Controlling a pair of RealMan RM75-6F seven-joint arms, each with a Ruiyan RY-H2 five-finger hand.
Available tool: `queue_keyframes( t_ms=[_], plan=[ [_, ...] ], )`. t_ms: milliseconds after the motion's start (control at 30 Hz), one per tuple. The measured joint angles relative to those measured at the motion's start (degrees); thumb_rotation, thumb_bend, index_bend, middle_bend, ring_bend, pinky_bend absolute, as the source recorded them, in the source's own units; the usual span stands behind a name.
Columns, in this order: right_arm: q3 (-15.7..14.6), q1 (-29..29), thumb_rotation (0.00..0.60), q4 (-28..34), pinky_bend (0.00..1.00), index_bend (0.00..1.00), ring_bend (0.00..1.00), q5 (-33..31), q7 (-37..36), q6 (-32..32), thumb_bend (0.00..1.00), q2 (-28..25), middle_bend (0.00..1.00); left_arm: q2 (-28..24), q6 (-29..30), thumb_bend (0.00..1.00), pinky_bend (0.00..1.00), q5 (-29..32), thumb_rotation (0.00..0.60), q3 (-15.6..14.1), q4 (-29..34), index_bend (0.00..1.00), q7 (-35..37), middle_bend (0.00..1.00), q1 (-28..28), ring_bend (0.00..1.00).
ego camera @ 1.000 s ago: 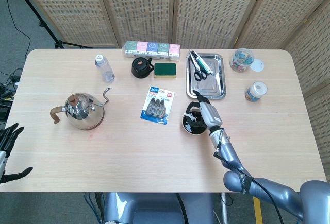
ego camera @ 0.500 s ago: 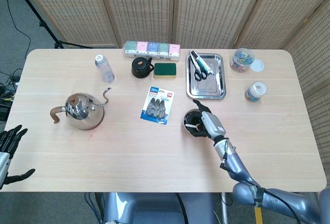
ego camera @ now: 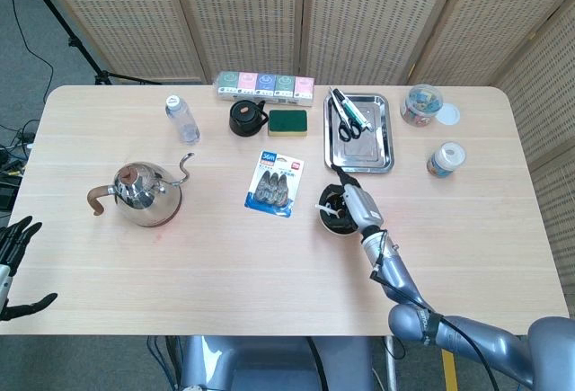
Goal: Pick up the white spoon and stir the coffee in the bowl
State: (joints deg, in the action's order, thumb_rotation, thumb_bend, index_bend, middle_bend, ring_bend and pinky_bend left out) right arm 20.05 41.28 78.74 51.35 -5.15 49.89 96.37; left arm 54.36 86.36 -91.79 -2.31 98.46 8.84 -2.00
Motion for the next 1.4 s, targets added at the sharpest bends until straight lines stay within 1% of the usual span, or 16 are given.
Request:
queue_keyframes(
  t_ms=[167, 367, 467, 633, 733, 967, 1067, 1233, 1300, 1400],
  plan=[
    [0.77, -0.38, 0.6, -1.4, 0.0, 0.6, 0.0, -0.21, -1.34, 0.18, 0.56, -0.22, 0.0, 0.04, -0.15, 0.0, 0.0, 0.14, 0.6, 0.04, -0.05, 0.0, -0.16, 0.0, -0.06, 0.0],
    [0.26, -2.13, 0.6, -0.39, 0.0, 0.6, 0.0, 1.43, -2.0, 0.87, 0.56, -3.36, 0.0, 0.32, -0.19, 0.0, 0.0, -0.24, 0.6, -0.17, 0.23, 0.0, -1.16, 0.0, -0.05, 0.0],
    [-0.51, -3.44, 0.6, 1.75, 0.0, 0.6, 0.0, 2.52, -2.57, 1.0, 0.56, -5.6, 0.0, 0.54, -0.25, 0.0, 0.0, -0.37, 0.6, -0.24, 0.38, 0.0, -1.94, 0.0, -0.05, 0.0],
    [-2.39, -5.6, 0.6, 7.57, 0.0, 0.6, 0.0, 5.16, -3.84, 0.57, 0.56, -9.94, 0.0, 0.89, -0.16, 0.0, 0.0, -0.59, 0.6, -0.35, 0.75, 0.0, -3.01, 0.0, 0.01, 0.0],
    [-3.58, -6.3, 0.6, 9.75, 0.0, 0.6, 0.0, 6.26, -3.98, 0.3, 0.56, -11.06, 0.0, 0.83, 0.01, 0.0, 0.0, -0.61, 0.6, -0.37, 0.72, 0.0, -2.76, 0.0, 0.09, 0.0],
    [-3.44, -5.25, 0.6, 9.58, 0.0, 0.6, 0.0, 5.79, -3.5, 0.03, 0.56, -8.9, 0.0, 0.61, 0.1, 0.0, 0.0, -0.69, 0.6, -0.38, 0.5, 0.0, -2.0, 0.0, 0.09, 0.0],
    [-2.77, -4.14, 0.6, 7.7, 0.0, 0.6, 0.0, 5.04, -3.29, -0.14, 0.56, -6.85, 0.0, 0.47, 0.18, 0.0, 0.0, -0.6, 0.6, -0.34, 0.38, 0.0, -1.51, 0.0, 0.1, 0.0],
    [-1.24, -2.18, 0.6, 2.81, 0.0, 0.6, 0.0, 3.06, -3.14, -0.69, 0.56, -3.68, 0.0, 0.22, 0.23, 0.0, 0.0, -0.43, 0.6, -0.26, 0.16, 0.0, -0.65, 0.0, 0.09, 0.0],
    [-0.6, -1.52, 0.6, 0.74, 0.0, 0.6, 0.0, 2.28, -3.02, -0.85, 0.56, -2.81, 0.0, 0.12, 0.26, 0.0, 0.0, -0.33, 0.6, -0.2, 0.06, 0.0, -0.3, 0.0, 0.09, 0.0],
    [-0.01, -1.26, 0.6, -0.8, 0.0, 0.6, 0.0, 1.44, -2.89, -0.87, 0.56, -2.74, 0.0, 0.0, 0.21, 0.0, 0.0, -0.21, 0.6, -0.13, -0.03, 0.0, 0.02, 0.0, 0.04, 0.0]
  ],
)
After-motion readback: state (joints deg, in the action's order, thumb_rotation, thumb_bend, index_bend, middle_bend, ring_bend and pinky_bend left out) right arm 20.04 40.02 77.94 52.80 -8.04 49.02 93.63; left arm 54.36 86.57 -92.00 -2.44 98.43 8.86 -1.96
